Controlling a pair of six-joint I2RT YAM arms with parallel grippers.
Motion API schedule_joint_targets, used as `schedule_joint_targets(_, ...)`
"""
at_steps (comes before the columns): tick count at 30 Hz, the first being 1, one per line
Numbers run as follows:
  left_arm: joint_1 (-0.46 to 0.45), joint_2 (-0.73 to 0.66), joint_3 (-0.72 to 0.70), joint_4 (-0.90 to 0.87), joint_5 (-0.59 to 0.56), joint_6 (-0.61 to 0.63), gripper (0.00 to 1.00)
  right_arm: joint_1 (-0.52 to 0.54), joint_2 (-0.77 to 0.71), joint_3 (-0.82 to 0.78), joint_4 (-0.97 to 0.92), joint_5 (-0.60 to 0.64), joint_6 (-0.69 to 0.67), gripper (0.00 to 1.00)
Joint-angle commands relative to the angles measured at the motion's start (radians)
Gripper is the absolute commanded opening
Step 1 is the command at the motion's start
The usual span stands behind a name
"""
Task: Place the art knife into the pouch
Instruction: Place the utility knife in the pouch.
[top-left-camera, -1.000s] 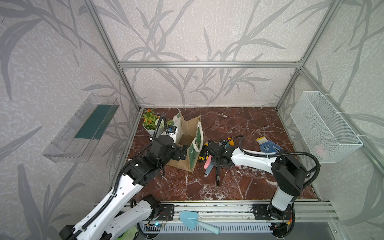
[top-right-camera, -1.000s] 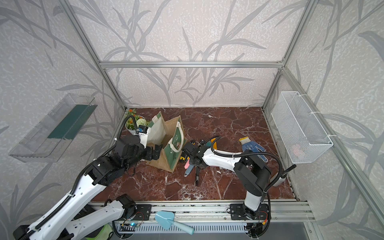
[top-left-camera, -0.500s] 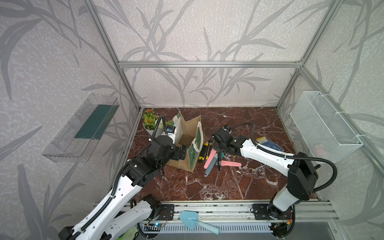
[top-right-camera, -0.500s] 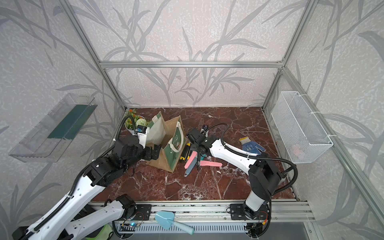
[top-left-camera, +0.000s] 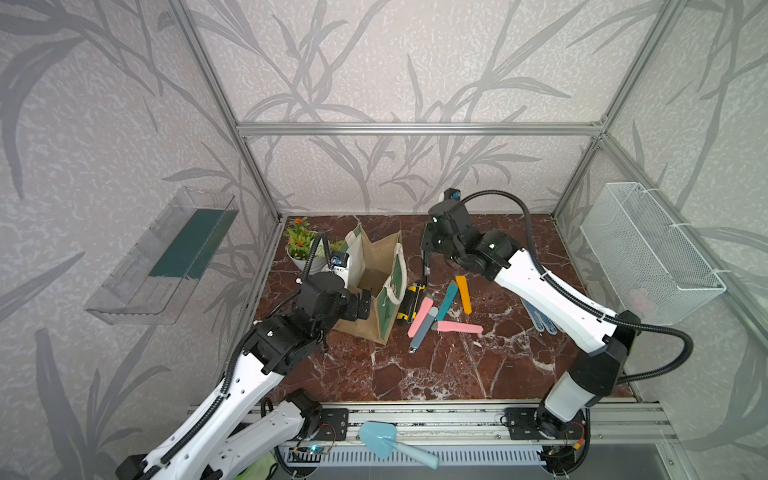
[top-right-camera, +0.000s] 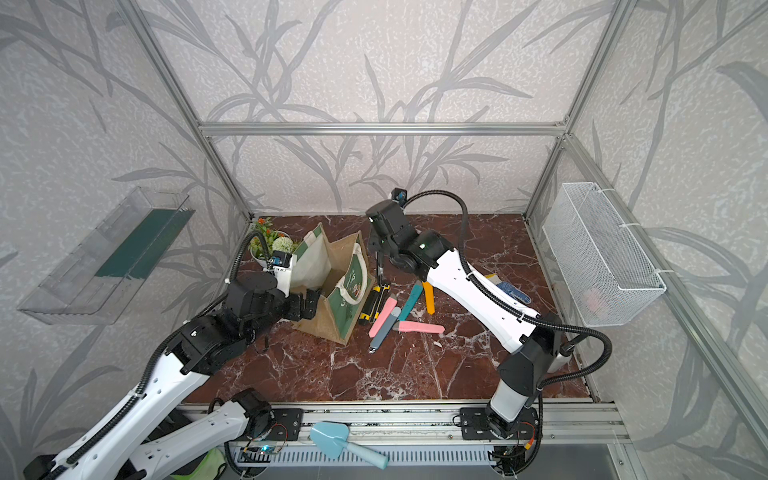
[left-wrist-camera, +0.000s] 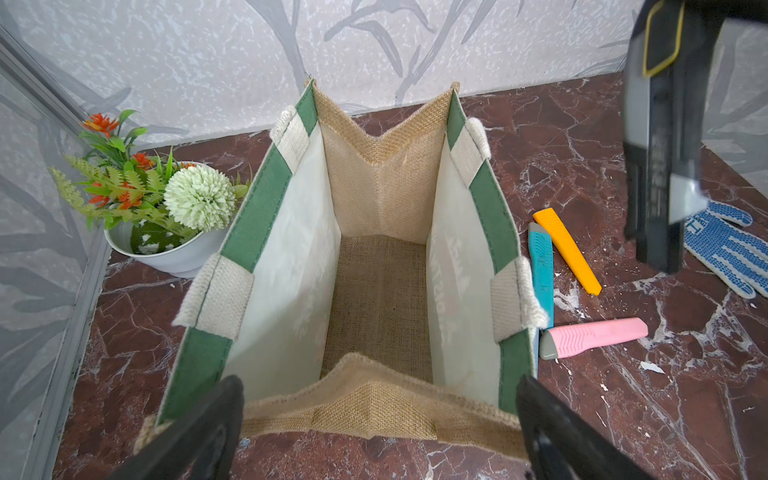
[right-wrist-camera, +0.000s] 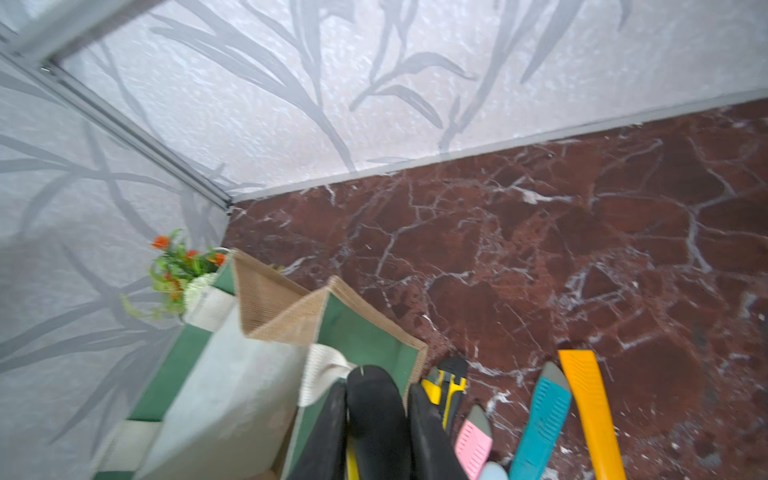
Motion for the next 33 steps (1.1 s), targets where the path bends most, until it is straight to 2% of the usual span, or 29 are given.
schedule_joint_targets(1,0.005,-0.009,-0.007,0.0,-0.012,0.017,0.99,-0.001,0.099,0.17,-0.067,-0.096,-0.073,0.0)
schedule_joint_targets(6,0.006,-0.021,-0.016,-0.001,-0.031,0.023,0.99,0.014,0.252,0.453,-0.146,-0.233,-0.092,0.0)
schedule_joint_targets(14,0.008,-0.019,-0.017,-0.001,-0.018,0.023,0.99,0.072,0.558,0.966,-0.321,-0.292,-0.1,0.0)
schedule_joint_targets(17,0.007,-0.023,-0.019,-0.003,-0.019,0.021,0.99,0.081,0.663,1.1,-0.378,-0.306,-0.087,0.0)
schedule_joint_targets(19,0.007,-0.032,-0.021,-0.002,-0.022,0.021,0.99,0.083,0.696,1.121,-0.395,-0.306,-0.082,0.0)
schedule_joint_targets(23,0.007,-0.045,-0.023,0.001,-0.024,0.018,0.99,0.093,0.691,1.054,-0.377,-0.278,-0.094,0.0)
schedule_joint_targets(25,0.007,-0.048,-0.026,0.001,-0.025,0.019,0.99,0.096,0.678,1.019,-0.362,-0.27,-0.111,0.11)
schedule_joint_targets(26,0.007,-0.048,-0.025,0.001,-0.025,0.019,0.99,0.098,0.67,1.006,-0.354,-0.27,-0.121,0.25)
schedule_joint_targets(27,0.007,-0.048,-0.026,-0.001,-0.025,0.019,0.99,0.098,0.664,1.003,-0.356,-0.267,-0.129,0.44)
schedule_joint_targets(30,0.007,-0.047,-0.022,0.0,-0.02,0.017,0.99,0.1,0.651,1.011,-0.372,-0.249,-0.155,0.72)
schedule_joint_targets(32,0.006,-0.048,-0.02,-0.001,-0.013,0.014,0.99,0.1,0.638,1.014,-0.383,-0.235,-0.176,0.84)
schedule_joint_targets(33,0.007,-0.05,-0.019,0.0,-0.01,0.013,0.99,0.1,0.627,1.014,-0.391,-0.224,-0.188,0.87)
